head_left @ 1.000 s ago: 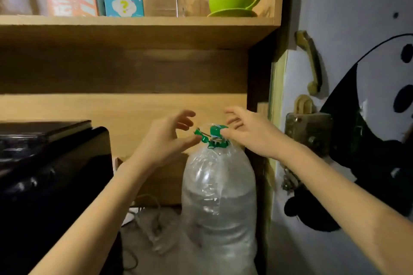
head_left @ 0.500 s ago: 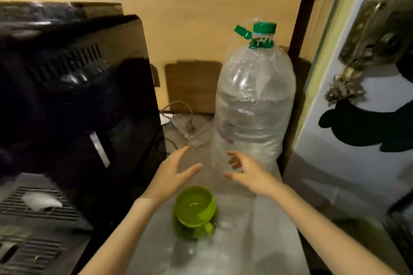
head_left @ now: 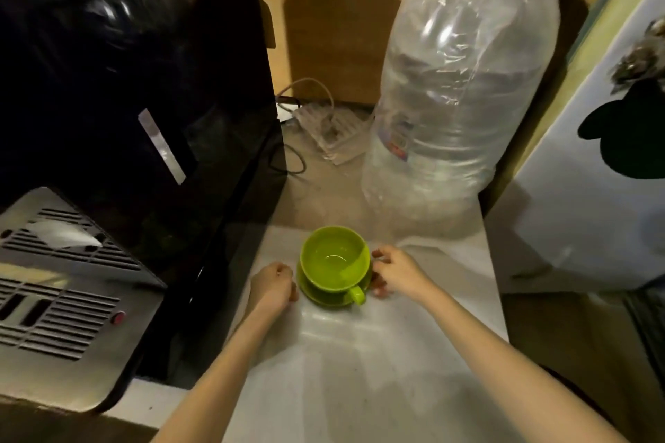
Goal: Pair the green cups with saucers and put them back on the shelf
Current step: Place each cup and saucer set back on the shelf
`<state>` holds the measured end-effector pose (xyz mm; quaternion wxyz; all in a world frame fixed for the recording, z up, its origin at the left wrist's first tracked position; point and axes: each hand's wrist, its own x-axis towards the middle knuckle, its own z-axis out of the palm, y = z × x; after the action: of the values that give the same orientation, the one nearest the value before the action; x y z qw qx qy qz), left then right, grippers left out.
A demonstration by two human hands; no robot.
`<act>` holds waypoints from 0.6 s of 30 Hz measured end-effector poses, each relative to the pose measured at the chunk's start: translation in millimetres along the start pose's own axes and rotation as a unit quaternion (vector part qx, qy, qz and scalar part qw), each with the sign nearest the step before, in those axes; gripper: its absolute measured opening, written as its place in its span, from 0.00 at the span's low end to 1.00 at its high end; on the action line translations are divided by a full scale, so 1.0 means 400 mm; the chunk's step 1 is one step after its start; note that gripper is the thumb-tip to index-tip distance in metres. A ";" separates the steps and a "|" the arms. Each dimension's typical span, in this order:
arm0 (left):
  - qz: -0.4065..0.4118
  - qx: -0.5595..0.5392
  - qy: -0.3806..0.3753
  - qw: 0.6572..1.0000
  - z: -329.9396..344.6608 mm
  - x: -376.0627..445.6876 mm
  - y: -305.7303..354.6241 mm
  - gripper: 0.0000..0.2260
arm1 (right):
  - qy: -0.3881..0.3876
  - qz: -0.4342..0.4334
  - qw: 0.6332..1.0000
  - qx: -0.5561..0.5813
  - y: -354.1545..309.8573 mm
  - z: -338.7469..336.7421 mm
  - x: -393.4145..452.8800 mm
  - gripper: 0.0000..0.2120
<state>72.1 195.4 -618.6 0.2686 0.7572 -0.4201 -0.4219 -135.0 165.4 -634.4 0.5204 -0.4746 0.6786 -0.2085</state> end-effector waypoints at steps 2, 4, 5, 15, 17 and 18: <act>-0.025 -0.040 -0.039 0.998 0.010 0.010 -0.006 0.11 | -0.004 0.019 0.999 0.025 0.005 0.007 0.014 0.08; -0.033 -0.062 -0.059 0.996 0.018 0.016 -0.006 0.09 | 0.000 0.020 1.000 0.022 0.006 0.011 0.024 0.09; -0.029 -0.062 -0.060 0.996 0.022 0.021 -0.008 0.08 | 0.005 0.021 1.000 0.021 0.006 0.012 0.027 0.10; -0.026 -0.059 -0.097 0.993 0.014 0.040 -0.016 0.05 | -0.029 0.019 0.999 0.002 0.006 0.007 0.040 0.12; -0.021 -0.063 -0.105 0.992 0.010 0.034 -0.009 0.06 | -0.033 0.011 0.999 0.020 0.001 0.000 0.032 0.12; -0.018 -0.067 -0.108 0.992 0.007 0.031 -0.001 0.06 | -0.036 0.004 0.999 0.030 -0.004 -0.006 0.026 0.11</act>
<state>73.6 184.9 -625.4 0.2637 0.6949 -0.4041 -0.5332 -136.4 155.0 -637.5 0.5595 -0.4636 0.6544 -0.2093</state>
